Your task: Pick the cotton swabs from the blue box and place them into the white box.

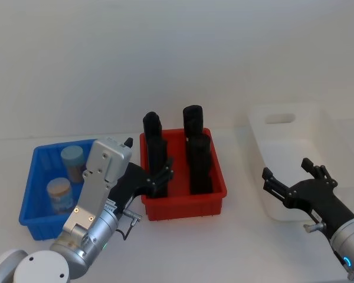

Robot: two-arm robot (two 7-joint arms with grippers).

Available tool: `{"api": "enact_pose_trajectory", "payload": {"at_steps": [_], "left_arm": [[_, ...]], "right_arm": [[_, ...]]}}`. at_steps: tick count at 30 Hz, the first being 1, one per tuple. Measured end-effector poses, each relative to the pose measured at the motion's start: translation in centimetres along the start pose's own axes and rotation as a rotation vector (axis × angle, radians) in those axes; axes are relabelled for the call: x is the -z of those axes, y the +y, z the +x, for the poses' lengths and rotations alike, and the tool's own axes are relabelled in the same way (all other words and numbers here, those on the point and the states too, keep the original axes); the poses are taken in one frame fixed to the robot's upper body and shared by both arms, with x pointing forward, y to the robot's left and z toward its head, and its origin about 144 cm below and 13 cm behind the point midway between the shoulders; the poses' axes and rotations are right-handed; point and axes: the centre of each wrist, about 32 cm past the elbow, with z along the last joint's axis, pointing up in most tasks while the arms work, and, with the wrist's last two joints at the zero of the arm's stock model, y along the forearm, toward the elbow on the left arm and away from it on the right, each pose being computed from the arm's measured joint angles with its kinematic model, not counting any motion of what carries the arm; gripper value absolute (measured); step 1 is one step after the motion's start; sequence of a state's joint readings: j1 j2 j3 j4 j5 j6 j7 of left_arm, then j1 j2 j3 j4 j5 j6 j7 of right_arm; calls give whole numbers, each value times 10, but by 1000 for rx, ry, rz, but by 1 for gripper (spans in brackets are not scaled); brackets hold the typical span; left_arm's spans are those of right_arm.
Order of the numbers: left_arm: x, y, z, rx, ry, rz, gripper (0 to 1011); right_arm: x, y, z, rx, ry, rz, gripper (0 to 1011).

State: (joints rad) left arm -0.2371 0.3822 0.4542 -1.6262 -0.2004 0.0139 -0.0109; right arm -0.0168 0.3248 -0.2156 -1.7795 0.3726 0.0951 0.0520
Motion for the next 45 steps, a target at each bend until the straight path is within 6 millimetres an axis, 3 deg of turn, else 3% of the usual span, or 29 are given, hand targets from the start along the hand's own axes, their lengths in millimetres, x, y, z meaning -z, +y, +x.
{"api": "enact_pose_trajectory", "payload": {"at_steps": [45], "left_arm": [[2, -2, 6, -11, 4, 12, 1004]], "right_arm": [[0, 0, 0, 0, 0, 0, 1002]]}}
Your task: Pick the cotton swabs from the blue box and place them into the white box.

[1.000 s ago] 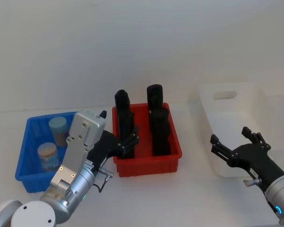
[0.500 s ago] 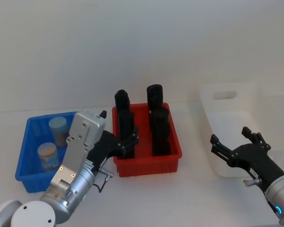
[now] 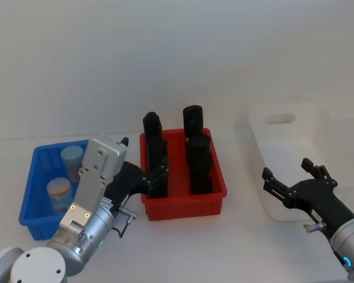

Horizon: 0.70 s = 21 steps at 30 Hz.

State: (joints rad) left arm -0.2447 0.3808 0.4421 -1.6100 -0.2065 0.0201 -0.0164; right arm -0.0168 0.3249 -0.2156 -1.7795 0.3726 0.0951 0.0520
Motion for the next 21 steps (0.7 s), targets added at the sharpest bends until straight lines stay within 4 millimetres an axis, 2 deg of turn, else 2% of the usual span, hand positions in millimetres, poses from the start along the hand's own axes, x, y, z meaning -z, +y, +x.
{"api": "enact_pose_trajectory", "payload": {"at_steps": [10, 21], "left_arm": [[-1, 0, 8, -47, 32, 43, 1004], [-2, -1, 26, -148, 82, 128, 1004]], "right_arm": [[0, 0, 0, 0, 0, 0, 1002], [0, 0, 0, 0, 0, 0, 1002]]}}
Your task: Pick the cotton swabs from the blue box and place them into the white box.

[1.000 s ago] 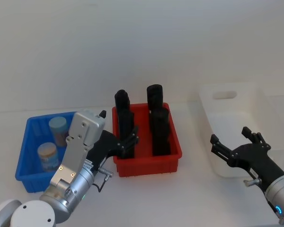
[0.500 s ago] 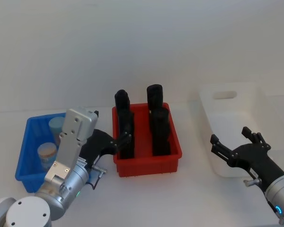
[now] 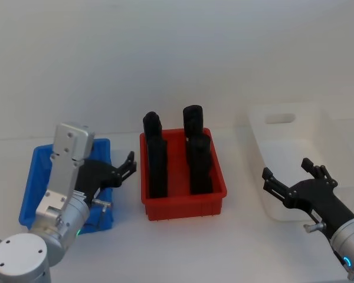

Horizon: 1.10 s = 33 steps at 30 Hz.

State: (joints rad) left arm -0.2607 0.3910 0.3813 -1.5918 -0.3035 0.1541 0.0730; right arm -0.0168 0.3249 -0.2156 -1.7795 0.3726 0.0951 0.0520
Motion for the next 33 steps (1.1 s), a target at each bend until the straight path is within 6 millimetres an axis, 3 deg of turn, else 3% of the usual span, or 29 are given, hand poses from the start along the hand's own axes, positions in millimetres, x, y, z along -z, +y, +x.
{"api": "enact_pose_trajectory", "payload": {"at_steps": [33], "left_arm": [[12, -15, 47, -144, 105, 227, 1004]], "right_arm": [[0, 0, 0, 0, 0, 0, 1002]]}}
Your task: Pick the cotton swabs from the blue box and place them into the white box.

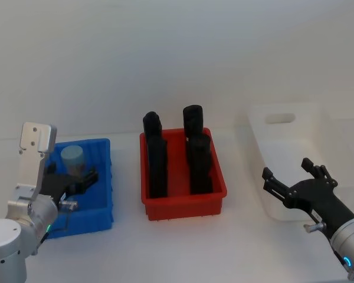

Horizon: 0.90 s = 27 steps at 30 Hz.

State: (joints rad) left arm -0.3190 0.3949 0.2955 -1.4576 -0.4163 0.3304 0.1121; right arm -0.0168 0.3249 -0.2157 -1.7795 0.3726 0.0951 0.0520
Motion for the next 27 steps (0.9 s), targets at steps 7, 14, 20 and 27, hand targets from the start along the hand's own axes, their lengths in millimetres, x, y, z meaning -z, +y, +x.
{"api": "enact_pose_trajectory", "payload": {"at_steps": [7, 14, 20, 27], "left_arm": [[4, -5, 6, -16, 18, 31, 1004], [9, -14, 14, -32, 40, 61, 1004], [14, -21, 20, -40, 61, 81, 1004], [19, -28, 26, -43, 84, 95, 1004]], "right_arm": [[0, 0, 0, 0, 0, 0, 1002], [0, 0, 0, 0, 0, 0, 1002], [0, 0, 0, 0, 0, 0, 1002], [0, 0, 0, 0, 0, 0, 1002]]}}
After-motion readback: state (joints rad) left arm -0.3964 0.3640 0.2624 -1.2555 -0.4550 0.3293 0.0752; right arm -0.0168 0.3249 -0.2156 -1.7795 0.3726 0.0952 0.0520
